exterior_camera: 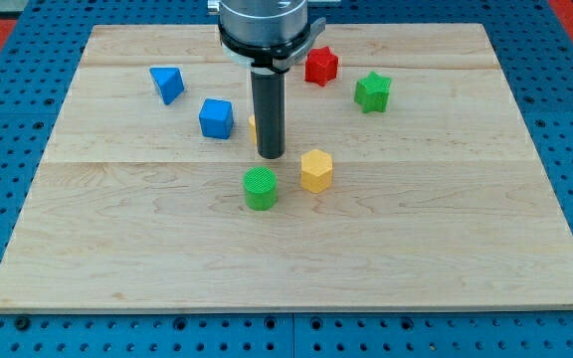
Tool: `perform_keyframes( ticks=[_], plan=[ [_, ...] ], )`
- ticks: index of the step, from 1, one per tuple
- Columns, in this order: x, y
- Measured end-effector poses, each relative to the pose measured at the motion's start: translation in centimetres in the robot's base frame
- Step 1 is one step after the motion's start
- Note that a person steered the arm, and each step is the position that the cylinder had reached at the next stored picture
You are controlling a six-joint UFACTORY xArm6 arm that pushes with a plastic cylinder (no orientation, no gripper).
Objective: Place the blue cube towards the top left side of the green circle
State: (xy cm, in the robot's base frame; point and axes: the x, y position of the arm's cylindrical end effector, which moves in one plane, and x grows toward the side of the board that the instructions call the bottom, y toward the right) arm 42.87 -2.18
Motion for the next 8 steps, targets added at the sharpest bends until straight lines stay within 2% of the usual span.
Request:
perform_keyframes(
  ticks=[1, 2, 4, 8],
  plan=[
    [0.8, -2.8],
    [4.3, -12.2],
    [14.2, -3.9],
    [9.0, -2.0]
  ],
)
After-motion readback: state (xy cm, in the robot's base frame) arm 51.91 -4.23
